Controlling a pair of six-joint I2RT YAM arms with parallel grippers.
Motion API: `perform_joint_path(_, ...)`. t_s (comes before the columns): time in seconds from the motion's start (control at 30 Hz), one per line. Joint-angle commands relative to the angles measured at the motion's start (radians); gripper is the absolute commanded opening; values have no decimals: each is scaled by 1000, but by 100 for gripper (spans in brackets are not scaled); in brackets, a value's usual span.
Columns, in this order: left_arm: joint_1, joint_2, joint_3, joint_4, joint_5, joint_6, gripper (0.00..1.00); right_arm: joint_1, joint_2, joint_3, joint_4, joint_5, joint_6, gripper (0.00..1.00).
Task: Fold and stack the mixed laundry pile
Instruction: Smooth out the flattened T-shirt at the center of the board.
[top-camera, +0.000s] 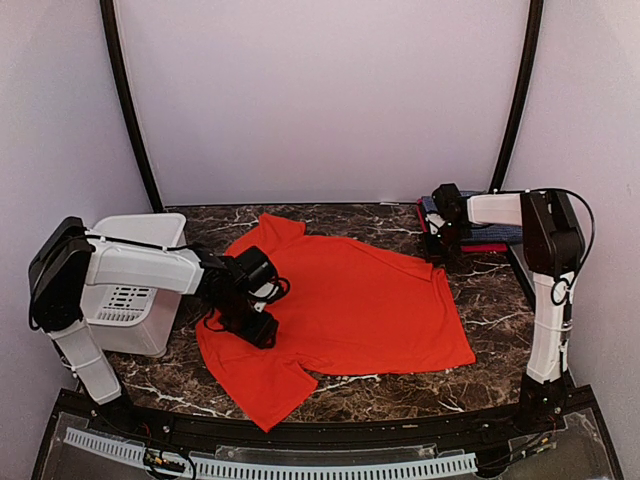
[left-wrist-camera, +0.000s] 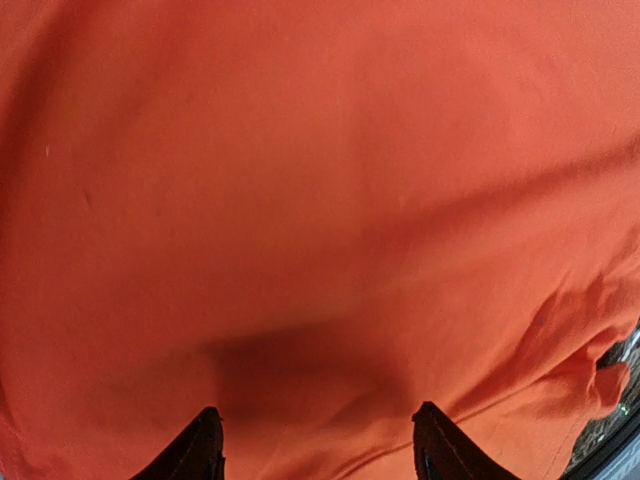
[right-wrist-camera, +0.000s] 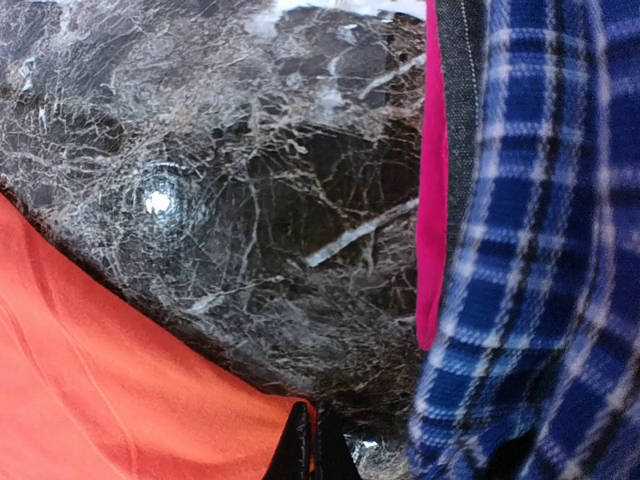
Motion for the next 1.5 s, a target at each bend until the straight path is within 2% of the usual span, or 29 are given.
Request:
perform_joint_path(0.0, -58, -142, -59, -80, 9, -94, 64, -1, -33, -7, 5, 23, -8, 0)
perform_joint_path(0.13, -145, -156, -62, -107, 20, -146, 65, -1, -87, -19, 14, 47, -9, 0)
perform_joint_path(0.27, -153, -105, -91, -113, 23, -190, 65, 0, -137, -22, 31, 90, -19, 0)
perform_joint_path(0.43, -154, -73, -163, -173, 19, -245, 60, 0, -172, -9, 58, 141, -42, 0)
perform_joint_path(0.77, -219, -135, -234, -243, 181, -390, 55, 1, -62, 130, 90, 248, -111, 0)
perform_joint_path(0.9, -259, -202, -280, -274, 201, -464, 54, 12, -3, 201, 76, 299, -147, 0)
perform_joint_path(1.07, -273, -255, -277, -283, 206, -459, 57, 49, 42, 249, 20, 379, -228, 0)
perform_joint_path(1.13, -274, -302, -203, -269, 176, -411, 62, 69, 34, 240, -6, 410, -241, 0)
perform_joint_path(1.2, -262, -331, -111, -240, 88, -345, 67, 89, 10, 200, 13, 414, -245, 0)
perform_joint_path(1.27, -178, -301, -7, -193, 30, -277, 69, 94, -4, 192, 32, 397, -234, 0)
perform_joint_path(1.3, -91, -278, 28, -163, 27, -246, 69, 93, -5, 198, 32, 386, -226, 0)
perform_joint_path(1.37, 18, -198, 146, -99, 8, -210, 67, 96, 3, 221, 14, 380, -216, 0)
perform_joint_path(1.47, 122, -26, 357, -58, -19, -162, 64, 101, 12, 240, -11, 384, -217, 0)
